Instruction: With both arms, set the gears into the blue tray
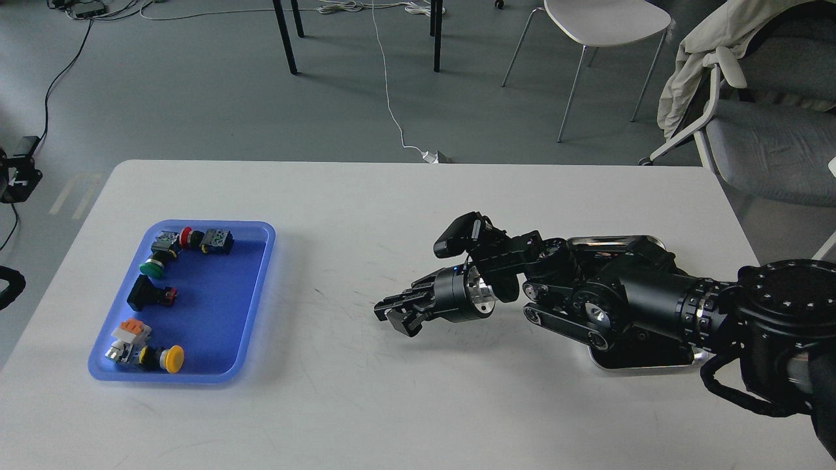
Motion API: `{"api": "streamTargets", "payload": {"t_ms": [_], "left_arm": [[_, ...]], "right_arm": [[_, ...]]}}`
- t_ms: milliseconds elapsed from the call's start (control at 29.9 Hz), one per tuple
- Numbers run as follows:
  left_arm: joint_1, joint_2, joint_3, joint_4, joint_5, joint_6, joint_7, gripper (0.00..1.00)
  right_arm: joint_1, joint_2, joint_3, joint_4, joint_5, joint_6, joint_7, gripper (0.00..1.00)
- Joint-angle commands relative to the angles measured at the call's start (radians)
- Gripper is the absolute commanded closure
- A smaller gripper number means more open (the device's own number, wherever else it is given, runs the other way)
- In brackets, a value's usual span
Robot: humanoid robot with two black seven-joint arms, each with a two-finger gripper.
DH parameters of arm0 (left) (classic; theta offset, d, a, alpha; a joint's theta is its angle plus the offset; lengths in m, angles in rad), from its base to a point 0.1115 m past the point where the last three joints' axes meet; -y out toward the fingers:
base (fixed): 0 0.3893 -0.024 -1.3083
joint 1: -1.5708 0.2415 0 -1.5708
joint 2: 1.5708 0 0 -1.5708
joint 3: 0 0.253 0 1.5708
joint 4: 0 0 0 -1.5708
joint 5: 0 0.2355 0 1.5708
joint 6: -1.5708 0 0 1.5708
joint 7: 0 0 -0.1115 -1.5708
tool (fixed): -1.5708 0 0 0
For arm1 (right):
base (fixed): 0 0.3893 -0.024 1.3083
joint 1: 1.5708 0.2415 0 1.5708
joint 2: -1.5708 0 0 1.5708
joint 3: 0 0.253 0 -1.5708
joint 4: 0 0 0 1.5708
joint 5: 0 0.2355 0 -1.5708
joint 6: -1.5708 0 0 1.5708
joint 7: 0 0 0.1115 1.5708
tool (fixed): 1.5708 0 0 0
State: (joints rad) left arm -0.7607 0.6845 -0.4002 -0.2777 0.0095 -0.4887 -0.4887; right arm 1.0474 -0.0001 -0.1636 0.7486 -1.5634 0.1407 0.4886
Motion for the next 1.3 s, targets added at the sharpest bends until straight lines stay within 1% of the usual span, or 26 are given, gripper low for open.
{"api": "streamTargets", "payload": {"t_ms": [0,167,301,401,535,669,803,870,903,937,970,1003,1070,1137,1171,1271], "left_arm": [[0.004,0.001,-0.002,0.0,0.0,0.0,0.0,0.01],[0.006,0.006,-0.002,0.0,0.0,0.0,0.0,0.01],[0.006,0.009,-0.002,0.0,0.0,0.0,0.0,0.01],[0.006,0.009,-0.002,0.0,0.0,0.0,0.0,0.01],[0.006,0.009,-0.003,0.0,-0.002,0.0,0.0,0.01],[0.006,0.009,-0.003,-0.001,-0.002,0.0,0.0,0.01],[0.006,0.009,-0.003,-0.001,-0.002,0.0,0.0,0.01],[0.006,0.01,-0.003,-0.001,-0.002,0.0,0.0,0.01],[0.006,0.01,-0.003,-0.001,-0.002,0.0,0.0,0.01],[0.006,0.013,-0.003,-0.001,-0.002,0.0,0.0,0.01],[0.006,0.017,-0.003,-0.001,-0.002,0.0,0.0,0.01],[0.006,0.018,-0.003,-0.001,-0.002,0.0,0.0,0.01],[0.006,0.023,-0.003,-0.001,-0.002,0.0,0.0,0.01],[0.006,0.024,-0.002,0.0,-0.002,0.0,0.0,0.01],[0.006,0.024,-0.002,0.0,-0.002,0.0,0.0,0.01],[0.006,0.024,-0.002,0.0,-0.002,0.0,0.0,0.01]], "right_arm": [[-0.043,0.0,0.001,0.011,0.003,-0.052,0.0,0.99],[-0.076,0.0,0.004,-0.003,0.006,-0.078,0.0,0.99],[-0.09,0.0,0.004,0.0,0.006,-0.138,0.0,0.99],[-0.093,0.0,0.006,-0.011,0.005,-0.162,0.0,0.99],[-0.109,0.0,0.004,-0.028,0.003,-0.184,0.0,0.99],[-0.109,0.0,0.004,-0.022,0.005,-0.179,0.0,0.97],[-0.109,0.0,0.004,-0.025,0.005,-0.171,0.0,0.79],[-0.107,0.0,0.004,-0.025,0.006,-0.17,0.0,0.74],[-0.107,0.0,0.004,-0.023,0.006,-0.168,0.0,0.67],[-0.107,0.0,0.004,-0.023,0.006,-0.167,0.0,0.56],[-0.107,0.0,0.004,-0.023,0.008,-0.165,0.0,0.49],[-0.107,0.0,0.007,-0.025,0.009,-0.165,0.0,0.44],[-0.107,0.0,0.025,-0.026,0.02,-0.165,0.0,0.37],[-0.107,0.0,0.042,-0.026,0.042,-0.164,0.0,0.26],[-0.107,0.0,0.049,-0.028,0.051,-0.165,0.0,0.24],[-0.106,0.0,0.071,-0.028,0.081,-0.164,0.0,0.23]]}}
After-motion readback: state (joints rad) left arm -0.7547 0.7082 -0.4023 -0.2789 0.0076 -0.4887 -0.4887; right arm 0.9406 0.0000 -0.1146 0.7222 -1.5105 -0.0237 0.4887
